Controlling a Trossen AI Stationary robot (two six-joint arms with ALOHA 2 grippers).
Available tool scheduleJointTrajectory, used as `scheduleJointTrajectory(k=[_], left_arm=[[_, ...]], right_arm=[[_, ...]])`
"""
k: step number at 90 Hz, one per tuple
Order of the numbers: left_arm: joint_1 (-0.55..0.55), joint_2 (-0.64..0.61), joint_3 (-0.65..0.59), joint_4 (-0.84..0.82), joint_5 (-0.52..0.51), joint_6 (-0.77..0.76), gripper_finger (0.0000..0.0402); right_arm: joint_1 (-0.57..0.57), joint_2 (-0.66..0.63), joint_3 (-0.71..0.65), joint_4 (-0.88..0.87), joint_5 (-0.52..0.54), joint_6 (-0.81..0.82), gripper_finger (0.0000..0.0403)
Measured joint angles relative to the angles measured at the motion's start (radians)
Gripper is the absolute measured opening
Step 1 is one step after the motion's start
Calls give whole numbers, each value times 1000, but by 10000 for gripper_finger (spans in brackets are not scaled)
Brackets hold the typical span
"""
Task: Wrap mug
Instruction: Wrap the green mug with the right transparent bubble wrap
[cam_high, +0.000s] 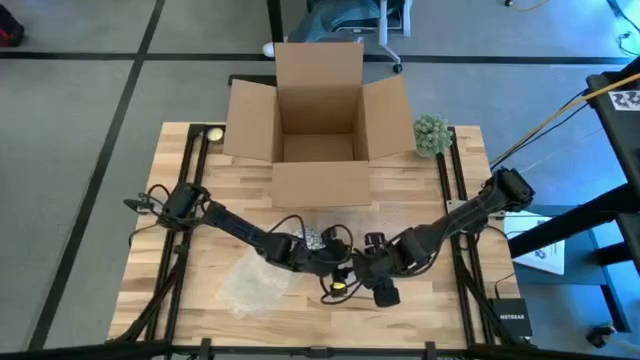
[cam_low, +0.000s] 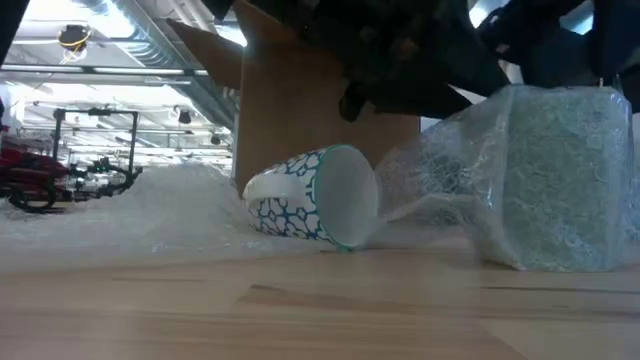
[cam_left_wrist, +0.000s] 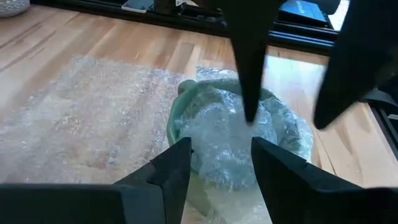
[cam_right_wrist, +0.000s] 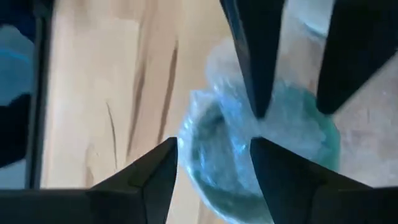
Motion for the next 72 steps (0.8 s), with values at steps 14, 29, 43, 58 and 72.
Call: scheduleJointTrajectory(k=[14, 29, 43, 58, 72], left_arm=[[0, 0, 0, 3, 0, 9, 153], [0, 0, 0, 2, 0, 9, 153], [-4, -1, 0, -3, 1, 14, 153], [-13, -47, -1, -79, 11, 3, 153], [-41, -122, -1, -214, 6, -56, 153]], right_arm=[[0, 36, -54, 33, 0, 0, 191], [13, 77, -78, 54, 13, -2, 189], [49, 77, -79, 59, 65, -51, 152], [74, 77, -79, 43, 53, -66, 67], [111, 77, -79, 40, 48, -94, 14]])
